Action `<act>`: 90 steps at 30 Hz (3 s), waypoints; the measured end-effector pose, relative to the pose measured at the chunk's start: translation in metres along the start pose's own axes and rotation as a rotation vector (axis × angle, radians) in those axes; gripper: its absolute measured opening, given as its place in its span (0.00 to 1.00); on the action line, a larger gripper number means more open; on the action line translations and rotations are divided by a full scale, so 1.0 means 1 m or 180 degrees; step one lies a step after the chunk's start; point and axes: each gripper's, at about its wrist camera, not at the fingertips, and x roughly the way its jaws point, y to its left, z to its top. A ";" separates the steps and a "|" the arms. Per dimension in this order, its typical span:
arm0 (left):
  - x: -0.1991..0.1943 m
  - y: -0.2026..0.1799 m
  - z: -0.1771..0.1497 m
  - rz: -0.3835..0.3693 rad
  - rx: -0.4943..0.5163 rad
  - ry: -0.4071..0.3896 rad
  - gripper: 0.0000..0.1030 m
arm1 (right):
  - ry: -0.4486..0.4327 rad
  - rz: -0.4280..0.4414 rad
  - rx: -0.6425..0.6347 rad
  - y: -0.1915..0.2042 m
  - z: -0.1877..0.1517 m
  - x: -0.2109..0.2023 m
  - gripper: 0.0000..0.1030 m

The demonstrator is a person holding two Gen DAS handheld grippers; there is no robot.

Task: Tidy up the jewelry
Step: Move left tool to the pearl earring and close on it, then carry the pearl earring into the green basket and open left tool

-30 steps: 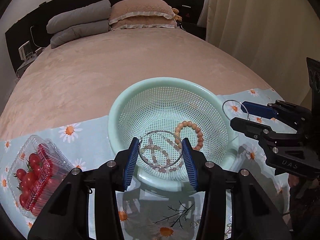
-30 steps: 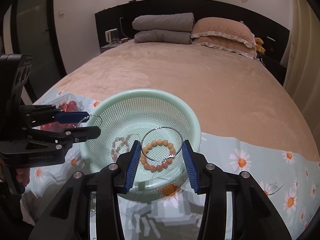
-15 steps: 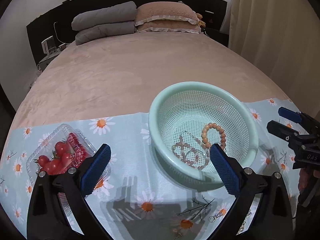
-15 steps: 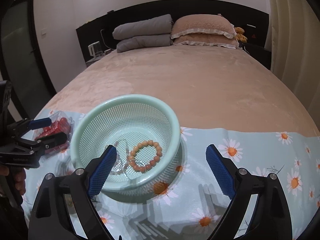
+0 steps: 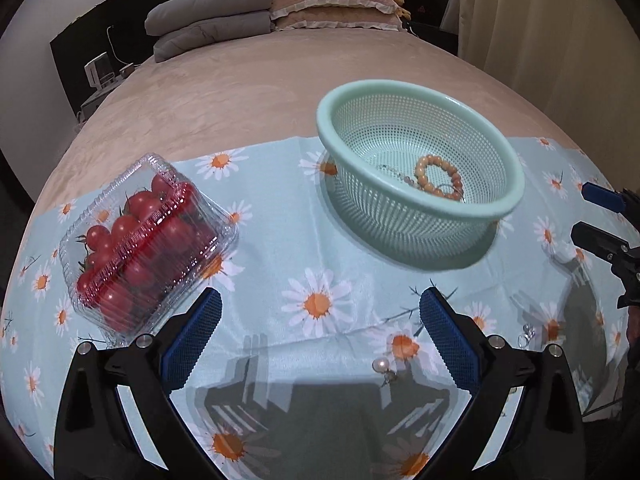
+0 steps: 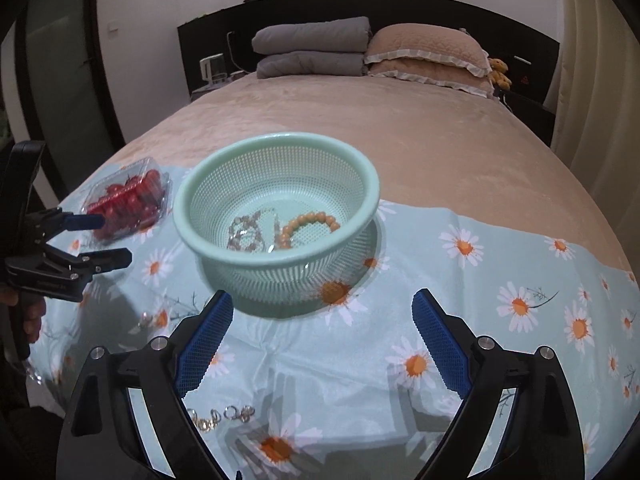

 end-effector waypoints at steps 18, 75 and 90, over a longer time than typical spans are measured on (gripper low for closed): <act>0.027 -0.019 -0.062 -0.0321 0.0113 0.0251 0.87 | 0.0380 0.0381 -0.0382 0.030 -0.082 0.029 0.66; 0.034 -0.036 0.093 -0.0700 0.0681 0.0027 0.09 | -0.0069 0.0315 -0.1083 0.003 0.065 0.051 0.09; 0.010 0.001 0.085 -0.0448 0.0179 -0.0161 0.91 | -0.0494 0.0011 -0.0608 -0.023 0.066 0.013 0.84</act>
